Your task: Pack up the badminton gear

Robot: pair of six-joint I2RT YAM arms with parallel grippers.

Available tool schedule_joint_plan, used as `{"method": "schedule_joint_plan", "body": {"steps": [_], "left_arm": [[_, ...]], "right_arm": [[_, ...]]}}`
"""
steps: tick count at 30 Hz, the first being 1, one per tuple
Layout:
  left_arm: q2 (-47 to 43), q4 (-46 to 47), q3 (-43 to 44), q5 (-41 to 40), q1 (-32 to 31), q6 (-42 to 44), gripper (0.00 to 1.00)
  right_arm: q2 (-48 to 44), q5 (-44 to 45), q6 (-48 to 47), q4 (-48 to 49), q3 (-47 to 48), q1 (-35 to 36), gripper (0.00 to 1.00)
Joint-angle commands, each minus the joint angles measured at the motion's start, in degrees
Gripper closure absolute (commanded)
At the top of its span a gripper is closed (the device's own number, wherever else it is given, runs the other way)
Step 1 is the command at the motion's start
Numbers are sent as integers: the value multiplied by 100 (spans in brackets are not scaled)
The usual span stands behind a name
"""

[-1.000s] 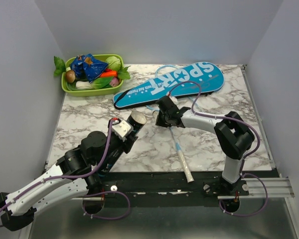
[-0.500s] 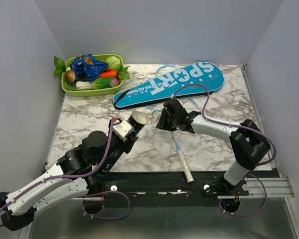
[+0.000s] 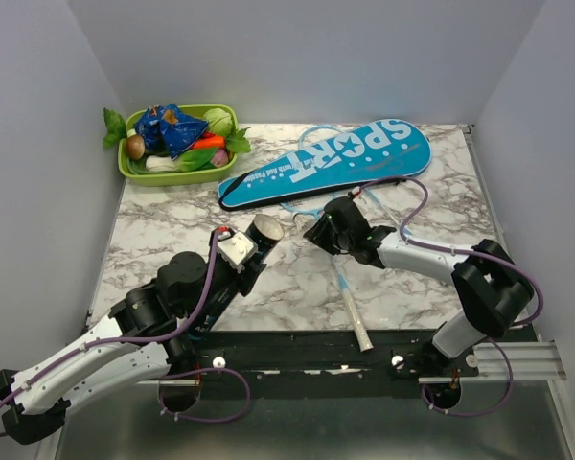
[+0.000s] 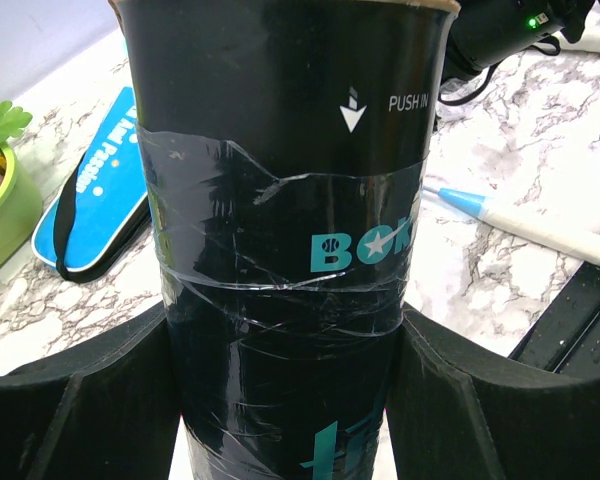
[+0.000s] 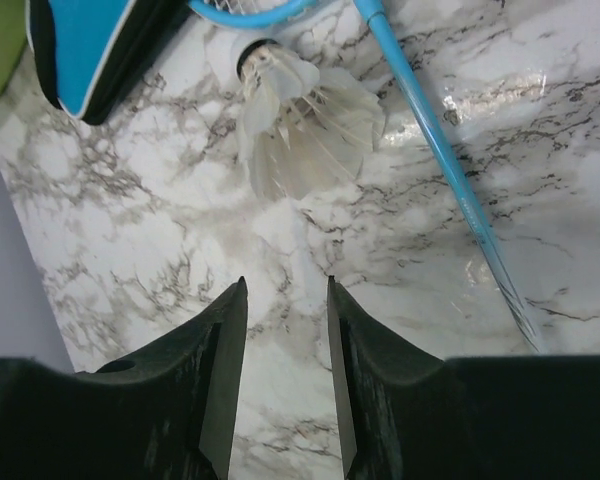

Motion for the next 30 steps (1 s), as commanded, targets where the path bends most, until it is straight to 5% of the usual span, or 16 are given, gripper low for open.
{"method": "schedule_joint_plan", "body": {"steps": [1,30], "left_arm": [[-48,141,105,106,11,-46,100],[-75,158,97,177,11,-46,100]], "right_arm": [[128,781,573,536,183,-9,55],[1227,729,916,650,817,-343,63]]}}
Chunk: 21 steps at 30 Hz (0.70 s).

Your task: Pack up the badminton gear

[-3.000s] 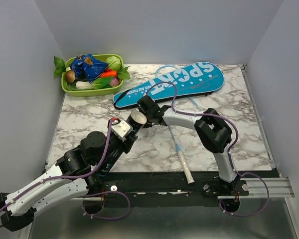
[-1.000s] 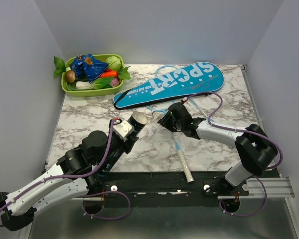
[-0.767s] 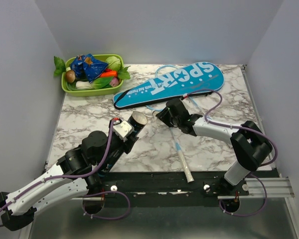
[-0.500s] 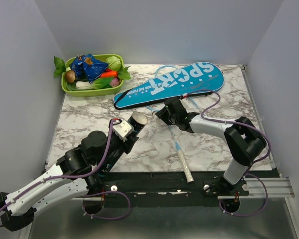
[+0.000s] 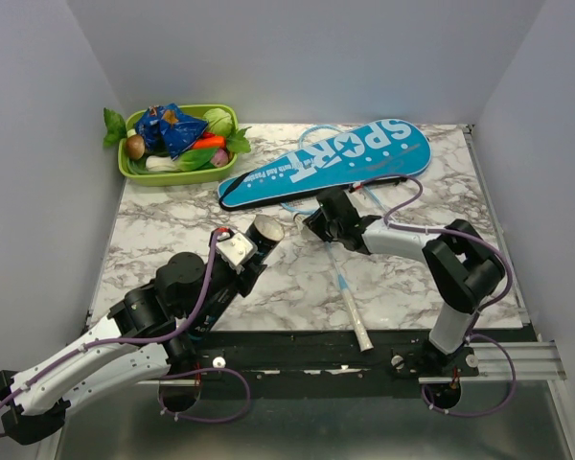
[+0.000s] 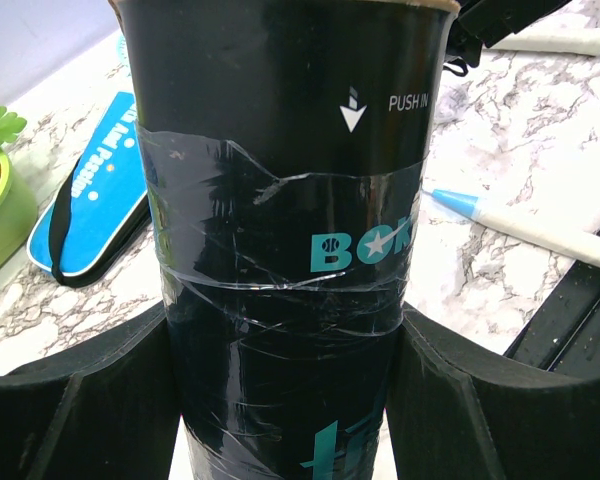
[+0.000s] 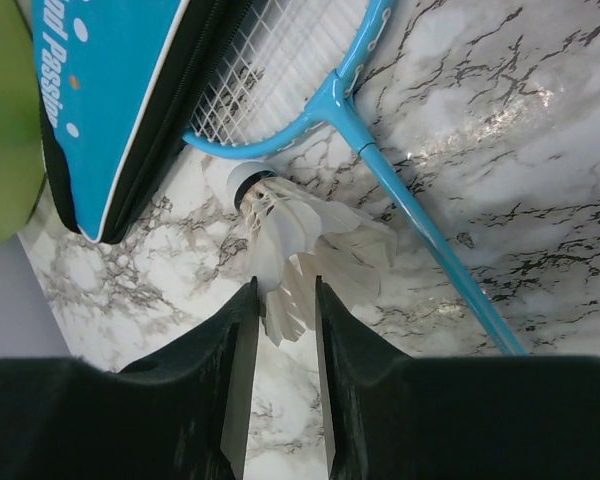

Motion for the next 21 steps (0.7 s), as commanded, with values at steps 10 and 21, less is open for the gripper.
{"method": "schedule_joint_plan", "body": {"steps": [10,21], "left_arm": [[-3,158,88,72,11,-44,100],[94,167,79,54,11,-35,100]], "right_arm": [[38,189,-112,358,63,-94,99],[-1675,-759,-1667,368,-535,-94,100]]}}
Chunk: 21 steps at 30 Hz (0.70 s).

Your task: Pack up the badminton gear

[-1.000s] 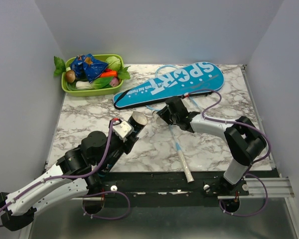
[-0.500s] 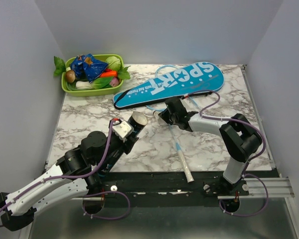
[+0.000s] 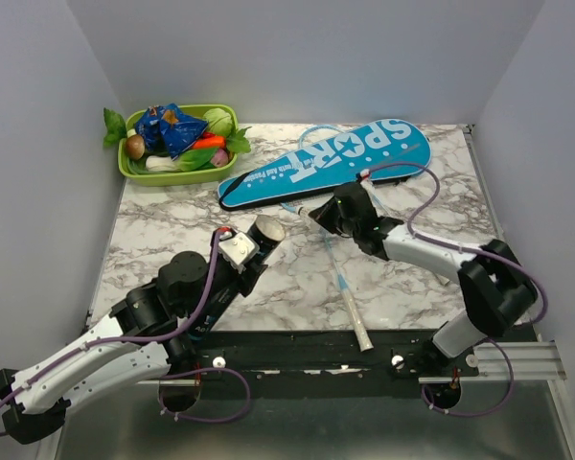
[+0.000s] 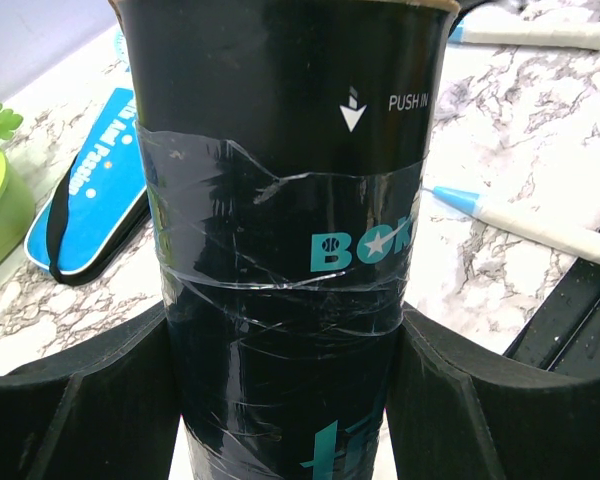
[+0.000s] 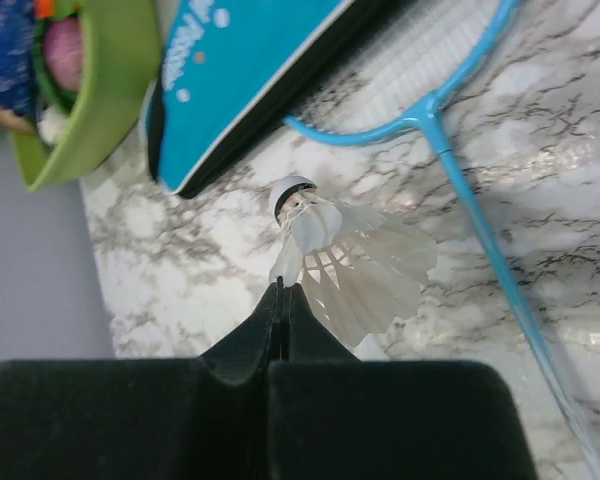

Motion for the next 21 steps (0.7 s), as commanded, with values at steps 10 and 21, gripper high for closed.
{"method": "schedule_joint_plan", "body": {"steps": [10,21], "left_arm": [[628,110,175,695,11,35,100],[1085,163,220,1749,2,88,100]], "right_arm": [[-2880,-2296,-3485,-2481,99,-22,99],[-4016,-2675,-5440,-5995,2023,-22,99]]}}
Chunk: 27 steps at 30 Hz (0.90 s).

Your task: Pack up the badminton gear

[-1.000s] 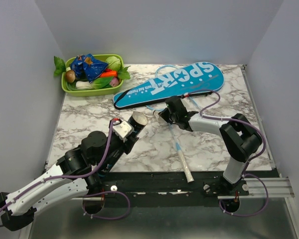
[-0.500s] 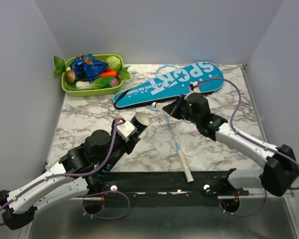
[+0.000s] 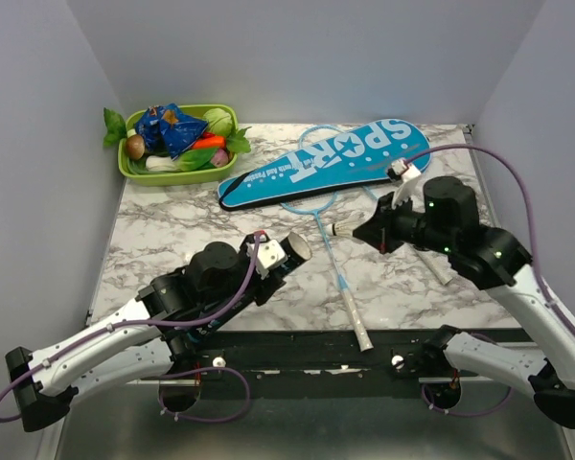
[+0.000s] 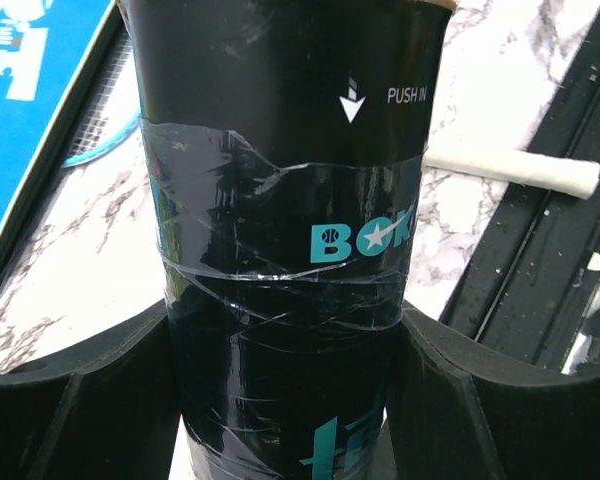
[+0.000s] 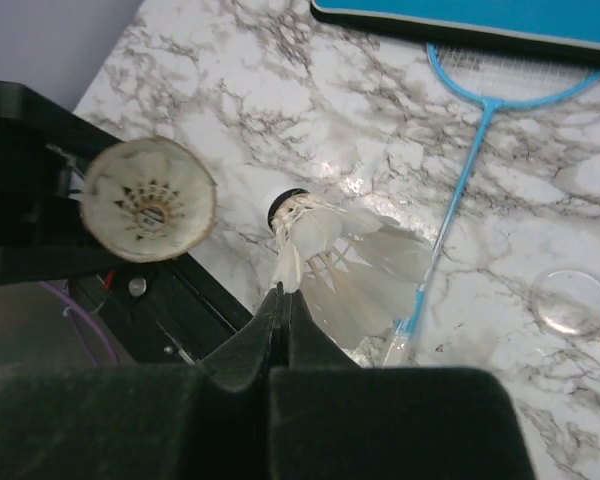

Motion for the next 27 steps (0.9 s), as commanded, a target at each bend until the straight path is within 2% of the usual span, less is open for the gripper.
{"method": "schedule_joint_plan", "body": {"steps": [1,4,9,27], "left_arm": [[135,71,174,757,2,22,100],[196,71,183,952,-15,31,100],[91,88,165,1057,-86,31,100],[47,53,200,1523,-147,13,100]], "right_arm": [[-227,-489,-1138,-1848,962,-11,99],[-165,-1007,-1420,-2332,1455,-11,100],[-86,-1605,-1421,-2377,1596,-11,100],[327,-2440,-1254,-1613,1131,6,100]]}}
